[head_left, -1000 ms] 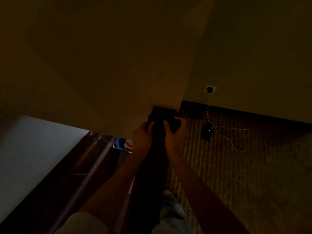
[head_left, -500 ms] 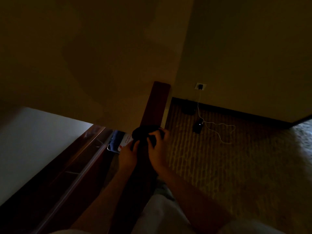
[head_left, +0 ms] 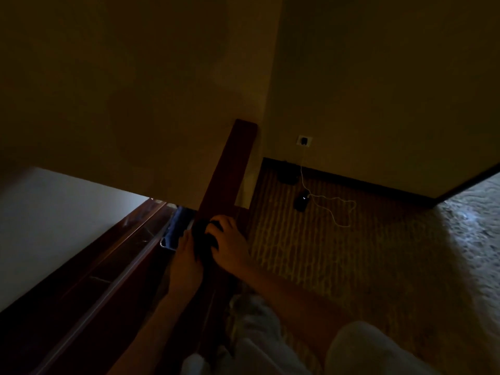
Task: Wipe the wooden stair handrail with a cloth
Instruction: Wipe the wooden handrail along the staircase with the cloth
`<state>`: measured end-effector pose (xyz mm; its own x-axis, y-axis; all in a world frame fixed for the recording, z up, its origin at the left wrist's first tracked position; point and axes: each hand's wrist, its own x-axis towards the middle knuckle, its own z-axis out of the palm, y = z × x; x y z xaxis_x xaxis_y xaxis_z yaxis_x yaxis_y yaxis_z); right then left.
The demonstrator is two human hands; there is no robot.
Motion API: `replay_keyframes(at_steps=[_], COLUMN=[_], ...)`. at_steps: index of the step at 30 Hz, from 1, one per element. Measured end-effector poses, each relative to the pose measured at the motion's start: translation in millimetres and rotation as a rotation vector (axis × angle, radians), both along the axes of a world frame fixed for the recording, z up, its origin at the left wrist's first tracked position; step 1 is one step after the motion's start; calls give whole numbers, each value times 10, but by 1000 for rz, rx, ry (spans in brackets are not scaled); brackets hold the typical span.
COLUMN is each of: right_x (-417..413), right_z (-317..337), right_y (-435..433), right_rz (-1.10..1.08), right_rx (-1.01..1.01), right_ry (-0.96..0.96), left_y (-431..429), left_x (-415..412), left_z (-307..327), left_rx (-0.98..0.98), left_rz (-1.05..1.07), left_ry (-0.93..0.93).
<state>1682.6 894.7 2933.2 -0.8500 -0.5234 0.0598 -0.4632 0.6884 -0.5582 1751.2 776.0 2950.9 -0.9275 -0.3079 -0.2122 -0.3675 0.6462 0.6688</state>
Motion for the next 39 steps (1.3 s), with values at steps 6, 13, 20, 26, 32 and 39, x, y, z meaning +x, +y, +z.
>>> replay_keyframes(at_steps=[6, 13, 20, 26, 32, 39], right_x=[-791, -842, -2603, -545, 422, -2622], right_z=[155, 100, 163, 79, 83, 452], right_y=[-33, -123, -125, -189, -397, -433], right_rz=[-118, 447, -223, 318, 939, 200], right_rx=[-50, -156, -38, -58, 21, 425], right_ry=[9, -47, -231, -153, -126, -94], left_y=[178, 305, 437, 372, 383, 379], left_x=[57, 181, 537, 1055, 1311, 1263], left_z=[171, 74, 32, -63, -91, -212], left_rx=[55, -42, -130, -270, -271, -352], left_rz=[9, 314, 443, 778, 882, 938], left_ry=[139, 160, 57, -38, -52, -42])
